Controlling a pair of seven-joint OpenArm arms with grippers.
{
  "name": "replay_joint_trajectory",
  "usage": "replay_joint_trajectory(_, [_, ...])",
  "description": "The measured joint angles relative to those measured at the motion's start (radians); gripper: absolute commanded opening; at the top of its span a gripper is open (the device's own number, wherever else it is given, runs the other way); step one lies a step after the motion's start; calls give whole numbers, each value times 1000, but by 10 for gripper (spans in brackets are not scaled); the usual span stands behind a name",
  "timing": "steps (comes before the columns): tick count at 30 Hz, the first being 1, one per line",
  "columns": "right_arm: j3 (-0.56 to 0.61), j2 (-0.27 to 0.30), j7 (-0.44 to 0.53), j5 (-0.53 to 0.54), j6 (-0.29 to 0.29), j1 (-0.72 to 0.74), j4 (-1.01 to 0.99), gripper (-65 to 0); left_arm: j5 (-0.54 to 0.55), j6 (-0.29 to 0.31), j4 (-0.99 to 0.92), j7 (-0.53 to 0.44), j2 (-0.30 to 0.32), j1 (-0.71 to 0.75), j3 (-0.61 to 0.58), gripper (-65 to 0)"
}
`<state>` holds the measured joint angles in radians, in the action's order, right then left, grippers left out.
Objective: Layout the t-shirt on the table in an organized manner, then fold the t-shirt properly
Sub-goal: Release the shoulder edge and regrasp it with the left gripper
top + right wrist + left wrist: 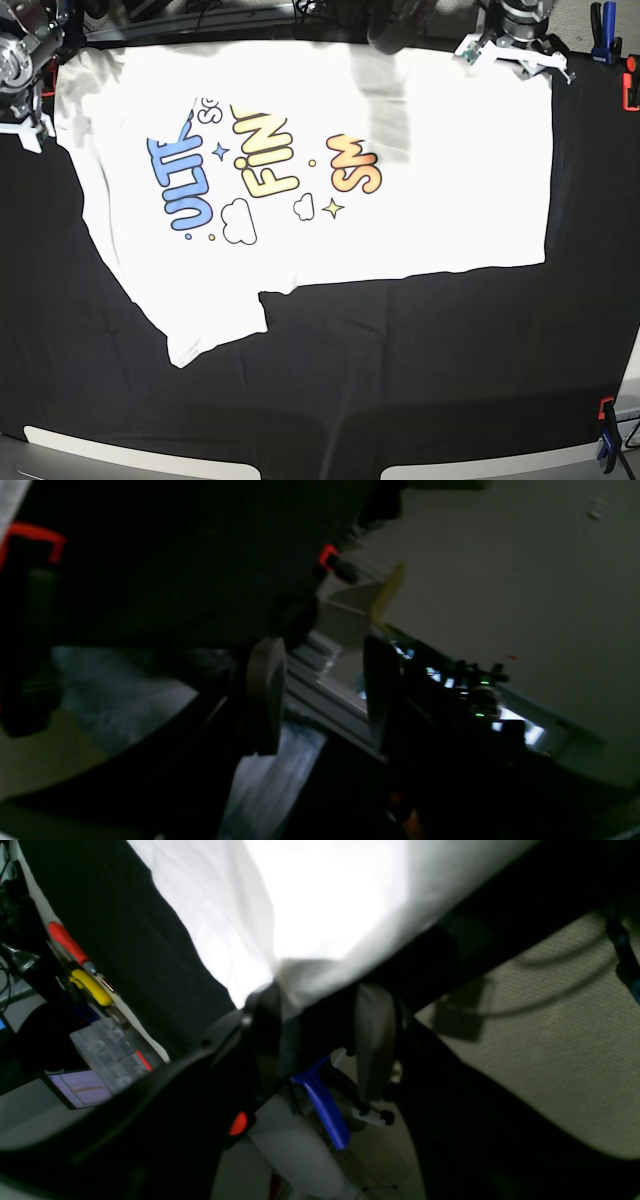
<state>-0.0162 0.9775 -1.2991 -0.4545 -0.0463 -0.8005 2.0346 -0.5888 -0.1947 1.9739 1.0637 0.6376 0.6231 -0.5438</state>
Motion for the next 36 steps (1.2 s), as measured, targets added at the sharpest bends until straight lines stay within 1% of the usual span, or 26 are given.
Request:
replay_joint_trajectory(5, [0,0,0,-16,0,0,0,-399,1,0,0,8,0,0,8,-417])
replay_joint_trajectory(8, [0,0,0,-18,0,0,0,-399,-5,-1,-2,77,0,0,37,-417])
replay_joint_trajectory(9, [0,0,1,-29,-13,0,0,-399,-39,-12,-4,98,2,0,41,-417])
replay_joint_trajectory(10, [1,-1,1,-60,-39,-1,0,-399,-77,-40,-4,108,4,1,41,-417])
replay_joint_trajectory(13, [1,0,-2,-208,-151,0,0,-399,-180,-94,-4,119,3,0,42,-417])
replay_joint_trajectory(15, [1,0,-3,-276,-203,0,0,-399,-242,-134,-4,140,2,1,41,-417])
replay_joint_trajectory(16, [1,0,-3,-286,-217,0,0,-399,-282,-158,-4,146,2,1,41,-417])
replay_joint_trajectory(18, [1,0,1,-290,-220,0,0,-399,-346,-222,-4,143,3,0,42,-418])
replay_joint_trajectory(19, [1,0,2,-290,-220,0,0,-399,-351,-250,-2,120,3,0,42,-418])
replay_joint_trajectory(20, [1,0,10,-290,-220,0,0,-399,-332,-273,0,75,3,0,43,-423])
replay_joint_trajectory(21, [1,0,16,-290,-220,0,0,-399,-265,-278,2,9,2,0,43,-431])
replay_joint_trajectory(22, [1,0,19,-286,-220,0,0,-399,-176,-277,2,-59,2,-1,43,-435])
replay_joint_trajectory(23, [1,0,19,-273,-220,0,0,-400,-92,-273,2,-102,0,-6,41,-435])
replay_joint_trajectory(24, [1,0,19,-262,-220,0,0,-400,-27,-266,2,-117,-4,-13,40,-435])
replay_joint_trajectory(25, [1,0,20,-251,-220,0,0,-399,10,-247,2,-130,-4,-20,40,-435])
replay_joint_trajectory(27, [1,0,19,-241,-220,0,0,-399,28,-242,2,-148,-3,-48,40,-435])
replay_joint_trajectory(28, [1,0,20,-237,-220,0,0,-399,40,-243,2,-173,-3,-65,41,-435])
replay_joint_trajectory(30, [1,0,23,-223,-220,0,0,-400,104,-243,2,-227,-2,-95,42,-435])
replay_joint_trajectory(31, [1,-1,31,-222,-220,0,0,-400,143,-241,2,-235,-1,-108,42,-435])
replay_joint_trajectory(32, [1,-2,33,-222,-220,0,0,-400,157,-221,2,-233,-1,-118,41,-435])
replay_joint_trajectory(34, [1,-2,34,-222,-220,0,0,-400,166,-219,2,-227,-1,-135,41,-435])
replay_joint_trajectory(36, [1,-2,34,-222,-220,0,0,-400,116,-222,13,-198,-1,-145,41,-435])
